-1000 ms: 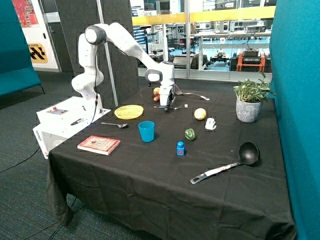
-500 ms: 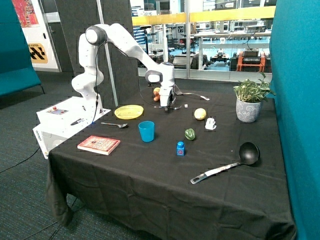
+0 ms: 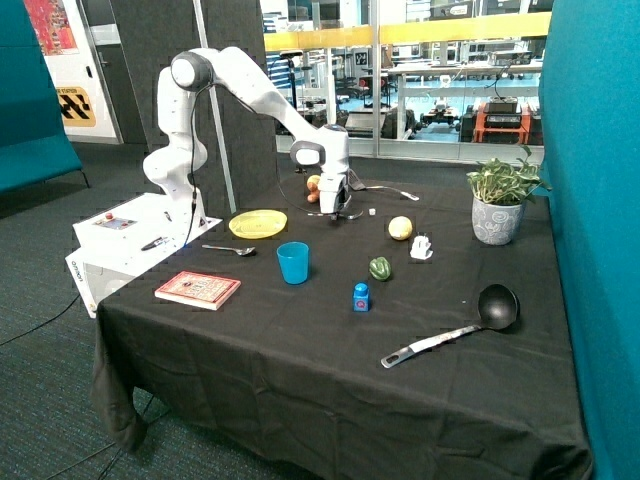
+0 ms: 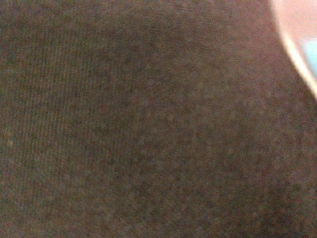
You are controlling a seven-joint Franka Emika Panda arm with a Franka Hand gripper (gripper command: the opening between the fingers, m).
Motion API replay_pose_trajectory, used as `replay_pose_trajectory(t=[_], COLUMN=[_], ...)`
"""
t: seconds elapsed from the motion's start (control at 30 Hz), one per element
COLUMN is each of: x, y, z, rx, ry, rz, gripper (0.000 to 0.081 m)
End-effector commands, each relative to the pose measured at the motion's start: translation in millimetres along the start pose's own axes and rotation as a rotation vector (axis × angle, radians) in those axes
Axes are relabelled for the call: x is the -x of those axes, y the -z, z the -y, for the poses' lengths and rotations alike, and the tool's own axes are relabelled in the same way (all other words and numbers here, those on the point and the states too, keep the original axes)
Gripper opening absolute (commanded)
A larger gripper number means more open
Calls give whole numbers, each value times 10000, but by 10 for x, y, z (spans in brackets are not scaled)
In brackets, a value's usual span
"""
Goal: Set the table
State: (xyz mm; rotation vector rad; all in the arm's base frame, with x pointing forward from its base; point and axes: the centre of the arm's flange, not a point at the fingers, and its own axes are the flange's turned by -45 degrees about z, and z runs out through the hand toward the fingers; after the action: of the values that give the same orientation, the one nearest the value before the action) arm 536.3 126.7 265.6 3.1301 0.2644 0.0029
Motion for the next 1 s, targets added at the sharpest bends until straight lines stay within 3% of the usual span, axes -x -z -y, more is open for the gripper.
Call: replay_pose_trajectory(t=[0.0,0.47,0.77,0.97], x=[21,7,-88,-98], y=[-6,35,411,551], z=[3,43,69,47], rx=[-5,-5,-5,-5], ry=[40,194,572,636], rz=[18,18,18,18], gripper=[0,0,0,0])
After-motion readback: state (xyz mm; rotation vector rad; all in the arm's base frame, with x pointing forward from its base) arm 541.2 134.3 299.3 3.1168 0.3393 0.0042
